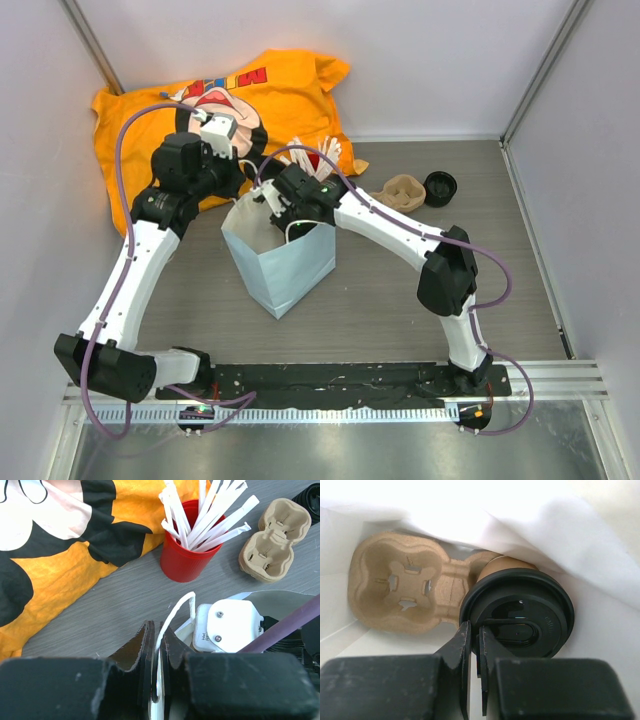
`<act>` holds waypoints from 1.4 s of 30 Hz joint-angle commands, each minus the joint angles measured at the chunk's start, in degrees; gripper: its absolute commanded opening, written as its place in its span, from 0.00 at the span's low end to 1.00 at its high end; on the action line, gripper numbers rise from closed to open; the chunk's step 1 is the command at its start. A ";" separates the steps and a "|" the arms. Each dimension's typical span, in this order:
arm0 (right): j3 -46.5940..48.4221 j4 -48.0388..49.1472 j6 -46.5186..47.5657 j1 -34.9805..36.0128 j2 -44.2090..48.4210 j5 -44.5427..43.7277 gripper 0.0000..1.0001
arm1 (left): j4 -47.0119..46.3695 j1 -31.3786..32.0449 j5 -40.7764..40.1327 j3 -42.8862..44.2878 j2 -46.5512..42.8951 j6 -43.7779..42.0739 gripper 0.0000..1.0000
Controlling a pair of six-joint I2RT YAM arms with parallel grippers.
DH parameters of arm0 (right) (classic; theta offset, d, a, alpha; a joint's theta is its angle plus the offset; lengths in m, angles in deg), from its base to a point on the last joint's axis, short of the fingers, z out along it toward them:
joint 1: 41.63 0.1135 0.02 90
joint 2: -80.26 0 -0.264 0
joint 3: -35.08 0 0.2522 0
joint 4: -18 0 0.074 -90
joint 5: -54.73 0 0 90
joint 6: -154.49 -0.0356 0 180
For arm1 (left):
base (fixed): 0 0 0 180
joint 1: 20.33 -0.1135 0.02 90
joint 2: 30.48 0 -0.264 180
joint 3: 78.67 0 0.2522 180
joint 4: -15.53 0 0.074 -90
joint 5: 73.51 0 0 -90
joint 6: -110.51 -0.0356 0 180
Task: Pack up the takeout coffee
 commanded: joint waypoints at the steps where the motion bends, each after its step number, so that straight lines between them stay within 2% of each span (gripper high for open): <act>1: -2.07 -3.92 1.57 0.65 -0.57 -0.42 0.01 | -1.90 -0.22 0.48 2.11 -1.36 0.47 0.13; 33: -1.28 -9.72 6.66 1.62 4.00 1.60 0.01 | -4.01 -0.22 -1.90 3.25 -0.66 0.82 0.11; 42: -0.14 -6.91 8.07 1.80 6.46 0.45 0.01 | -4.01 -0.22 0.82 2.64 -0.83 1.17 0.11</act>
